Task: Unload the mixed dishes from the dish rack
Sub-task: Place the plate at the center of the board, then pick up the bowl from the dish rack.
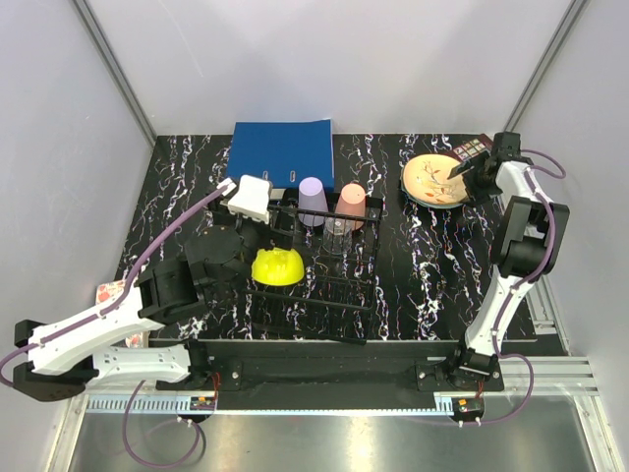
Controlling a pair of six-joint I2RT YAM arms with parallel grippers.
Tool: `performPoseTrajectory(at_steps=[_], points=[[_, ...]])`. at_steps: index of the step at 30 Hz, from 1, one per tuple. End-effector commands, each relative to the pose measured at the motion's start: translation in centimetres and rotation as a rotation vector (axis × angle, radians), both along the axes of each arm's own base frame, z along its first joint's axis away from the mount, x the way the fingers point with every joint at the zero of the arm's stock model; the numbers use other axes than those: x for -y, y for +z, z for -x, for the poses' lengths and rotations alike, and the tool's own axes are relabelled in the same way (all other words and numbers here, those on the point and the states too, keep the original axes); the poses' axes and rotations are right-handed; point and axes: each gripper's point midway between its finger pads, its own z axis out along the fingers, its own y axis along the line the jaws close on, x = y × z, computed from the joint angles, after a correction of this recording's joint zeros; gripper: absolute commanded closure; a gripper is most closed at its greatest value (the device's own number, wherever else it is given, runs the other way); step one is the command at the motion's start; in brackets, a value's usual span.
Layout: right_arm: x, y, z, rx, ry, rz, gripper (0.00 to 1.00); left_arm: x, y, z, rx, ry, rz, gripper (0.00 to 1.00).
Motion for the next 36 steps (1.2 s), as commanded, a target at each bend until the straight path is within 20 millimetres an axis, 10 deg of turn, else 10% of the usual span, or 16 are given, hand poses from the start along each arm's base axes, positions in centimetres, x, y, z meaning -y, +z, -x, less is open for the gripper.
performPoseTrajectory(at_steps=[1,12,20,31,36], points=[[0.5,2.6,3.1,-0.052,0.003,0.062,0.18,-0.1,0.5,0.4,0.006,-0.03,0.06,0.01],[-0.3,5.4,6.3,-0.041,0.012,0.069,0.18,-0.5,0.4,0.8,-0.008,-0.034,0.109,0.01],[-3.3,15.7,8.2,0.206,0.022,-0.009,0.18,-1.1,1.8,0.8,0.001,-0.018,0.166,0.01],[-19.5,24.5,16.3,0.548,0.445,-0.176,0.25,-3.3,2.4,0.5,-0.035,0.08,0.219,0.01],[-20.2,27.6,21.1,0.631,0.527,-0.086,0.26,-2.8,1.4,1.5,-0.086,-0.013,0.12,0.01]])
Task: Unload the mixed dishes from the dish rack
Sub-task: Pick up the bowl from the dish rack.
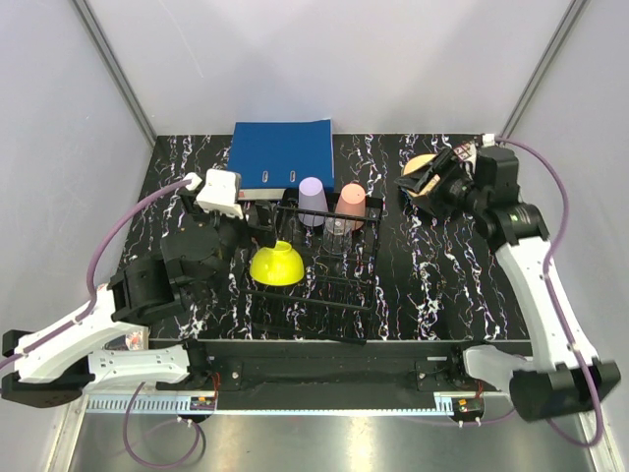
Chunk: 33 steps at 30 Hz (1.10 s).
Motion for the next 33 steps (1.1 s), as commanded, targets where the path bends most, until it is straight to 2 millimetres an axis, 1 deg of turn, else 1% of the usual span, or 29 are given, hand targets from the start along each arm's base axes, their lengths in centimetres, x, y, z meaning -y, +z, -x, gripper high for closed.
performPoseTrajectory(at_steps=[1,2,3,4,5,6,8,9,10,11,12,13,14,16,17,21,23,25,26,27,28,29,30,31,33], points=[[0.5,4.9,4.0,0.187,0.04,0.065,0.26,0.1,0.2,0.9,-0.04,-0.078,-0.032,0.01],[0.5,5.4,4.6,0.204,0.046,0.069,0.26,0.0,-0.6,1.1,-0.062,-0.087,-0.072,0.01],[0.6,6.2,5.7,0.235,0.057,0.066,0.26,0.0,-0.7,1.3,-0.065,-0.102,-0.1,0.01],[0.5,6.7,6.3,0.255,0.069,0.069,0.26,0.2,-1.0,1.3,-0.071,-0.115,-0.122,0.01],[0.4,7.1,6.9,0.275,0.083,0.062,0.26,0.0,-1.4,1.5,-0.077,-0.126,-0.155,0.01],[-0.2,8.2,7.9,0.318,0.126,0.039,0.26,0.1,-1.8,1.5,-0.08,-0.137,-0.175,0.01],[-0.5,8.8,8.6,0.346,0.156,0.03,0.26,-0.3,-2.1,1.6,-0.081,-0.122,-0.171,0.01],[-0.1,8.5,8.8,0.334,0.132,0.044,0.26,-0.7,-2.6,1.4,-0.088,-0.091,-0.164,0.01],[0.3,7.9,8.7,0.32,0.114,0.063,0.26,-1.7,-2.5,1.2,-0.084,-0.038,-0.139,0.01],[0.6,6.5,8.7,0.274,0.102,0.077,0.26,-1.7,-2.6,1.3,-0.095,-0.022,-0.084,0.01],[0.3,5.7,8.9,0.25,0.115,0.072,0.26,-1.8,-3.0,1.4,-0.103,-0.013,-0.057,0.01],[-0.1,5.1,9.1,0.233,0.134,0.061,0.26,-2.1,-2.8,1.5,-0.102,-0.006,-0.009,0.01],[-0.5,4.1,9.4,0.212,0.153,0.048,0.26,-2.1,-3.2,1.6,-0.117,0.008,0.046,0.01],[-0.6,3.0,9.8,0.182,0.158,0.045,0.27,-2.8,-3.2,1.7,-0.117,0.036,0.102,0.01],[-0.4,2.0,10.2,0.157,0.157,0.054,0.27,-2.7,-3.7,1.7,-0.125,0.044,0.119,0.01],[-0.2,0.9,11.0,0.135,0.176,0.093,0.27,-3.2,-4.5,1.6,-0.134,0.086,0.138,0.01],[-0.4,0.8,11.4,0.124,0.197,0.094,0.27,-3.3,-4.8,1.4,-0.142,0.105,0.157,0.01],[-0.7,1.5,12.1,0.133,0.212,0.092,0.28,-3.0,-4.8,1.3,-0.15,0.101,0.175,0.01],[-0.4,1.8,12.2,0.146,0.198,0.109,0.28,-2.8,-4.7,1.3,-0.153,0.092,0.174,0.01],[-0.2,2.1,12.3,0.156,0.197,0.134,0.28,-2.0,-4.7,1.4,-0.161,0.062,0.166,0.01],[0.1,2.8,12.8,0.163,0.194,0.156,0.27,-1.7,-4.0,1.4,-0.152,0.03,0.133,0.01],[0.7,2.8,12.4,0.164,0.175,0.205,0.27,-1.1,-3.8,1.5,-0.152,-0.003,0.104,0.01],[1.1,3.0,12.4,0.166,0.166,0.227,0.27,0.4,-4.2,1.5,-0.17,-0.058,0.048,0.01],[1.4,3.4,12.3,0.171,0.153,0.248,0.28,0.8,-3.4,1.4,-0.149,-0.099,-0.018,0.01],[1.5,3.7,12.1,0.185,0.156,0.263,0.27,2.4,-3.3,1.7,-0.147,-0.176,-0.102,0.01]])
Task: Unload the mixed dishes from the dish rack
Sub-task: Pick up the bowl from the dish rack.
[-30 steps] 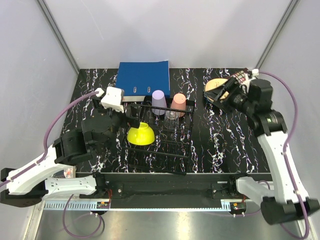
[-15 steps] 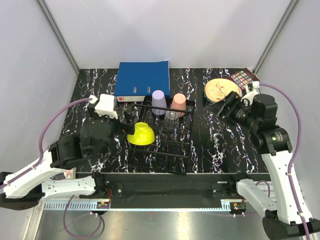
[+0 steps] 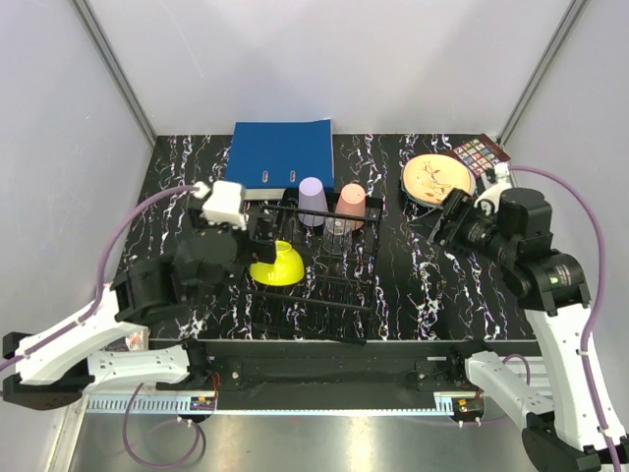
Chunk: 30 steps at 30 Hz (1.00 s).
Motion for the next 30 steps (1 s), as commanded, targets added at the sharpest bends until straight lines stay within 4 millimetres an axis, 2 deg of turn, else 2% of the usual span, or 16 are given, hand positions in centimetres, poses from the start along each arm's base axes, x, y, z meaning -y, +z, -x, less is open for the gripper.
performPoseTrajectory(at_steps=[1,2,6,8,10,11,15,17,18,21,30], points=[[1.1,1.7,-0.4,0.079,-0.02,0.082,0.27,3.4,3.0,0.3,0.064,-0.21,-0.136,0.01],[1.1,1.7,-0.4,0.079,-0.022,0.078,0.27,4.0,3.2,0.8,0.08,-0.247,-0.162,0.01],[0.6,1.1,-0.8,0.077,-0.011,0.054,0.27,3.7,4.2,1.9,0.161,-0.303,-0.286,0.01],[0.5,0.4,-1.1,0.068,-0.009,0.053,0.27,3.6,3.6,2.7,0.194,-0.346,-0.366,0.01],[0.4,0.1,-1.4,0.068,-0.008,0.056,0.27,2.5,3.0,3.0,0.232,-0.336,-0.446,0.01],[0.3,-0.1,-1.5,0.066,-0.004,0.053,0.27,2.7,2.9,3.9,0.257,-0.369,-0.461,0.01],[-0.2,-0.8,-2.4,0.056,0.009,0.043,0.27,1.5,2.4,5.1,0.332,-0.407,-0.541,0.01],[-0.4,-0.9,-2.9,0.055,0.014,0.04,0.27,1.4,1.4,5.8,0.381,-0.444,-0.638,0.01],[-0.5,-1.0,-3.2,0.059,0.015,0.037,0.27,1.4,0.4,6.1,0.404,-0.462,-0.713,0.01],[-0.7,-1.5,-3.8,0.057,0.02,0.04,0.26,1.9,-0.5,7.2,0.459,-0.502,-0.794,0.01],[-1.3,-3.1,-4.9,0.036,0.038,0.042,0.26,2.3,-2.2,7.9,0.496,-0.581,-0.864,0.01]])
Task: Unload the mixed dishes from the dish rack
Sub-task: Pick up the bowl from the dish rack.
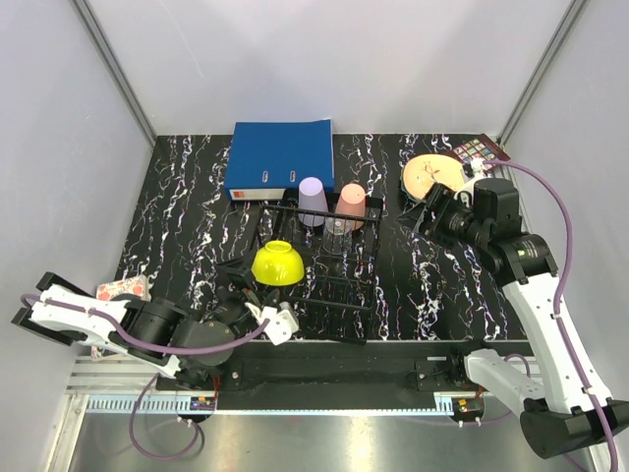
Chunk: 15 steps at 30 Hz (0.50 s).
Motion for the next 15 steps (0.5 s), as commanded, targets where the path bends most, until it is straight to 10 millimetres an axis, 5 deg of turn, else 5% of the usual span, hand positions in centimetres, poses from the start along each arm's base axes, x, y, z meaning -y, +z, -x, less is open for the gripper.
performPoseTrajectory(at_steps=[1,15], points=[[-0.7,0.4,-0.8,0.051,0.039,-0.008,0.27,-0.9,0.4,-0.5,0.061,0.018,-0.029,0.01],[-1.6,-0.7,-2.0,0.021,0.054,-0.032,0.27,-2.0,-3.2,-1.0,0.11,0.029,-0.153,0.01]])
